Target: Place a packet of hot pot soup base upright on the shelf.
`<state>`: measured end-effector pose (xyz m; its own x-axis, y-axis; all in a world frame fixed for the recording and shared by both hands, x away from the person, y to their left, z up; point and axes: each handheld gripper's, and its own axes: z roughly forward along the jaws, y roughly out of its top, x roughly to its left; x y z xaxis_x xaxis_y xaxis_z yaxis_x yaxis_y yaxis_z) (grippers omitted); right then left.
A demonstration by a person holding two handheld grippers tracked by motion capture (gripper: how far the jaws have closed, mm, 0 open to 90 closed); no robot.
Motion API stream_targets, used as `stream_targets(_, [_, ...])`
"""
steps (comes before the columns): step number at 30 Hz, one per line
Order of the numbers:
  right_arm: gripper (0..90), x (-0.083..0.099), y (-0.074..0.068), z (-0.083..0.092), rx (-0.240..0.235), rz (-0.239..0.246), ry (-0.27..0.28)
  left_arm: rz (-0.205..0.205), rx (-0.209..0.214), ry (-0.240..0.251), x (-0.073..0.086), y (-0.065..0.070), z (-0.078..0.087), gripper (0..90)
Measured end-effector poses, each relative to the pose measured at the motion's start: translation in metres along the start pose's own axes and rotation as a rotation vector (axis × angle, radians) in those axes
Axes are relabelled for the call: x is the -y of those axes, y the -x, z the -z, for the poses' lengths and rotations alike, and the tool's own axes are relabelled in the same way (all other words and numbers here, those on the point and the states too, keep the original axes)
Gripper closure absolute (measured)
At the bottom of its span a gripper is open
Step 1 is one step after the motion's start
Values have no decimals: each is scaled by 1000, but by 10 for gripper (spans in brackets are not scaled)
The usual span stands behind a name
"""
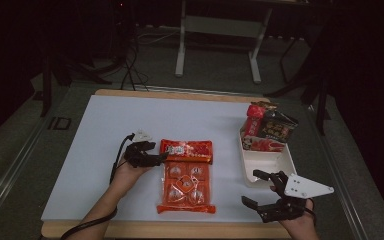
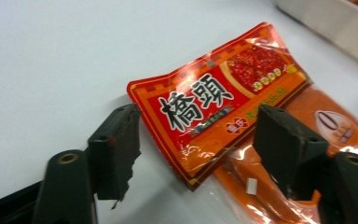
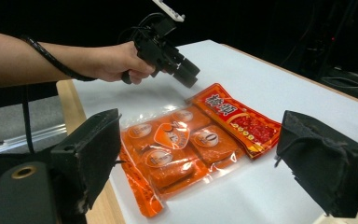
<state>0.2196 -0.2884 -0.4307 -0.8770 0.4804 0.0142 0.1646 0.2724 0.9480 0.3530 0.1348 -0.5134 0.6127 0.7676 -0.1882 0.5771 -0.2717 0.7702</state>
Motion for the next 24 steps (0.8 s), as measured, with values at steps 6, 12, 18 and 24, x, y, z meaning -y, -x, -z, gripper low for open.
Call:
stream_targets(6, [133, 1, 0, 0, 5, 0, 1, 10, 0, -27, 1, -9, -12, 307])
stream_targets(12, [133, 2, 0, -1, 1, 3, -4, 46, -16, -64, 0, -16, -25, 325])
stream_targets(18, [134, 3, 1, -2, -3, -11, -7, 76, 12, -70, -1, -20, -34, 373])
stream_targets(24, [134, 3, 1, -2, -8, -17, -11, 60, 7, -99, -2, -20, -42, 393])
